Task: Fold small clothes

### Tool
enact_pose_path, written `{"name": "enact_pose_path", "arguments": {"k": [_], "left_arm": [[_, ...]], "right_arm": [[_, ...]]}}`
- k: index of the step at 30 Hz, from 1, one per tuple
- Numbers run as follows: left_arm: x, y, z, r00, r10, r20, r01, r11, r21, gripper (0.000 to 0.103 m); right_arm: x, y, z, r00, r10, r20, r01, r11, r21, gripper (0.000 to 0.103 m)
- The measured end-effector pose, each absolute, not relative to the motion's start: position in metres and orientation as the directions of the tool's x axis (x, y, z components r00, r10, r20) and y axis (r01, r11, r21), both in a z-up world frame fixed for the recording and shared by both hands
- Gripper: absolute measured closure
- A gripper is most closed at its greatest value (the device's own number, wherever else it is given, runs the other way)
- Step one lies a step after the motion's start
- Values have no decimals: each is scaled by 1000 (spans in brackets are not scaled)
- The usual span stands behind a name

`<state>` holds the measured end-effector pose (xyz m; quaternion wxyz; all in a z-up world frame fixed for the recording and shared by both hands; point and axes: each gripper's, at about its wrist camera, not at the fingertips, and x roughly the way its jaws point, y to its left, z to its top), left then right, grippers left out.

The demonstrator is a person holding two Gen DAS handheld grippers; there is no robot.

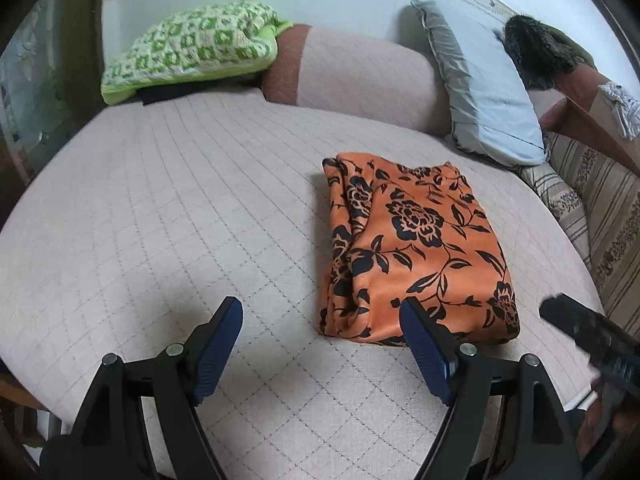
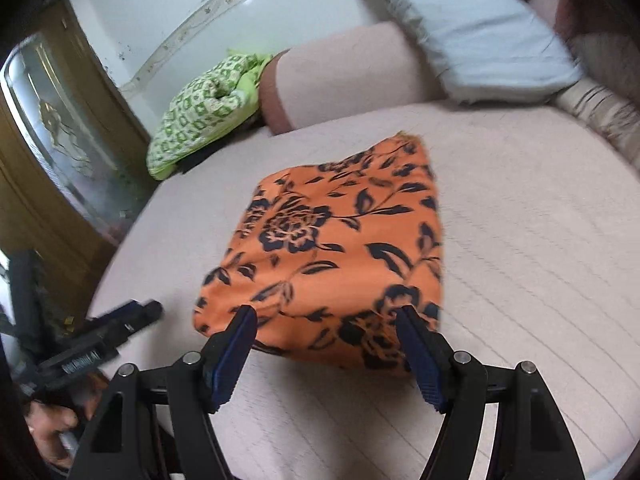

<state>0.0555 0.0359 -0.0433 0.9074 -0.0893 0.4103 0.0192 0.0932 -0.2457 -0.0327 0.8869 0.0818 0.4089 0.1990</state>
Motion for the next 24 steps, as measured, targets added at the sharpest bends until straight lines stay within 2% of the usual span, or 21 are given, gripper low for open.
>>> {"name": "enact_pose_path", "arguments": {"k": [2,6,8,12,16,19,24], "left_arm": [[50,30,-36,679,-25,-734,-105,986,-130,22],[37,14,-18,714,-7,-701,-86,991,-98,22],[29,6,-9,729,6,-685,-84,993,-81,16],[21,-5,3,740,30,-672,-87,995,-52,14],[17,-12,7,727,22,-686,-87,994,-60,11],[15,-19,10,732,42,-680,-83,996,-28,0],[15,-23,16,744,50,-667,-75,997,-8,0]], "right_arm": [[72,-242,-25,643,348,-682,-277,936,216,28],[44,-239,-11,702,278,-656,-252,958,136,26],[34,-239,-3,725,226,-651,-222,971,90,25],[27,-239,10,747,124,-653,-165,986,-2,19],[23,-236,14,753,85,-652,-153,987,-48,18],[23,-235,13,747,77,-660,-154,986,-60,18],[22,-234,13,744,74,-665,-162,984,-72,18]]}}
